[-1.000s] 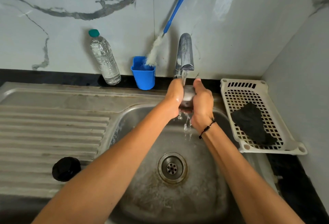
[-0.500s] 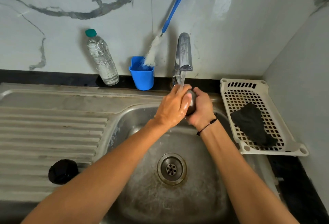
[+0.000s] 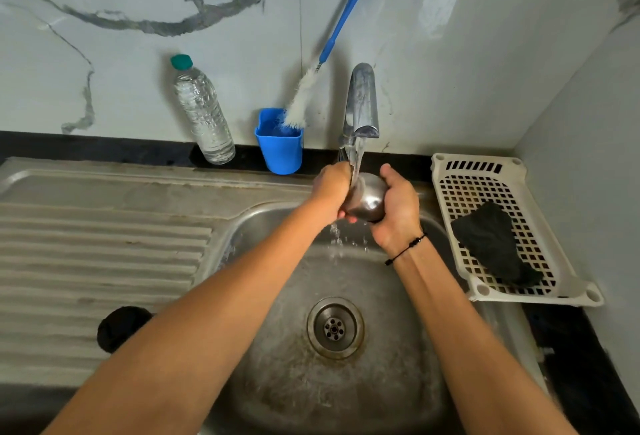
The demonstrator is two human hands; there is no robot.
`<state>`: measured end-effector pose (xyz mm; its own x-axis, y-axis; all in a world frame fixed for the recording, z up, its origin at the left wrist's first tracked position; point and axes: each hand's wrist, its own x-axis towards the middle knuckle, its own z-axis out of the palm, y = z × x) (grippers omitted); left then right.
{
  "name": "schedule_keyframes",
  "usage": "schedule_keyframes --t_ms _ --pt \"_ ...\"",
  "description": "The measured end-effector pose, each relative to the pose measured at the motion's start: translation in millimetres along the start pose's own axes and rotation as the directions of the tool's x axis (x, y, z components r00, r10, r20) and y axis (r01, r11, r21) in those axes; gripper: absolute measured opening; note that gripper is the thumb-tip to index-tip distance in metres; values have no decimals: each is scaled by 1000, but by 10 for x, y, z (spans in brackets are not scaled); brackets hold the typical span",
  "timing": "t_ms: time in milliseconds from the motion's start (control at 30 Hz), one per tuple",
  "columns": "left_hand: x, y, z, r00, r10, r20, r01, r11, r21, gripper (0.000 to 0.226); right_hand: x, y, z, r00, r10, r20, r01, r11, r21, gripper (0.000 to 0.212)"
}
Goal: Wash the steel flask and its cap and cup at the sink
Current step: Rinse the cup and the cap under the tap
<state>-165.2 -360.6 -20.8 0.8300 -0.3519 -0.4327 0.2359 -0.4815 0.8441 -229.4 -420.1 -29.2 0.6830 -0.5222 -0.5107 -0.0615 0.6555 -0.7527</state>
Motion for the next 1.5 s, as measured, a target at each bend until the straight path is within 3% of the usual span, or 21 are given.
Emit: schedule_keyframes --t_ms 33,100,200,267,333,433,533,600,633,733,800,833,900,967,1033,1100,1167,1233,1333,1400,1500 --pt "-12 -77 63 983 163 -84 -159 986 56 41 29 14 -2 1000 4 -26 -4 1000 14 23" --pt "-94 -255 214 877 441 -190 -421 897 137 40 71 31 -18 998 27 -56 -24 999 48 25" --pt "-180 -430 284 713 675 -189 -616 732 290 43 119 62 -106 1000 8 -24 -9 998 -54 38" --pt "-140 -478 227 637 765 -95 -661 606 442 50 112 86 -150 998 -48 45 54 990 -134 45" --pt "-95 -426 173 702 710 -46 -605 630 488 42 108 100 -148 989 -137 60 149 949 -279 55" --pt "-79 -228 159 874 485 -13 -441 804 399 43 72 95 -97 964 -245 103 264 849 -457 63" --pt "-106 -6 80 985 105 138 -132 969 208 39 29 102 -102 931 -314 184 363 762 -536 59" --pt "-130 121 -37 926 -116 360 120 993 11 37 -12 135 -116 878 -382 287 478 686 -549 59" --pt "-131 182 -99 886 -156 436 173 985 0 34 10 173 -135 845 -431 317 535 650 -540 59" --pt "-85 294 -188 828 -202 523 213 976 40 24 33 225 -171 763 -556 329 637 565 -524 52" --pt "-53 271 -139 849 -202 488 280 955 -92 22 57 238 -178 732 -601 321 665 527 -529 50" --pt "-29 220 -71 900 -150 410 256 942 -217 23 59 230 -169 738 -609 290 660 564 -496 55" --pt "-24 29 135 989 66 131 -15 932 -362 24 94 211 -121 810 -569 138 573 722 -388 51" --pt "-129 -181 273 930 351 -107 -366 898 -243 20 121 161 -71 884 -467 27 453 840 -298 49" --pt "-177 -335 283 853 496 -160 -519 836 -177 16 101 151 -47 924 -374 77 378 866 -327 55" --pt "-141 -365 204 888 429 -163 -458 854 -248 22 8 202 -21 922 -340 187 388 781 -489 63" --pt "-75 -329 105 967 224 -119 -254 871 -420 31 -55 279 -35 888 -331 318 459 654 -602 58" --pt "-26 -307 8 997 59 39 -22 779 -627 30 -78 286 -105 795 -333 508 606 475 -638 43" --pt "-77 -320 -80 978 -98 184 203 650 -732 27 -51 159 -263 548 -261 795 826 15 -564 16" --pt "-136 -355 -84 950 -171 260 309 609 -730 26 -26 69 -356 447 -192 874 824 -291 -486 9" --pt "-168 -465 -34 940 -212 267 337 706 -623 32 -83 -88 -421 479 -77 875 762 -458 -458 8"
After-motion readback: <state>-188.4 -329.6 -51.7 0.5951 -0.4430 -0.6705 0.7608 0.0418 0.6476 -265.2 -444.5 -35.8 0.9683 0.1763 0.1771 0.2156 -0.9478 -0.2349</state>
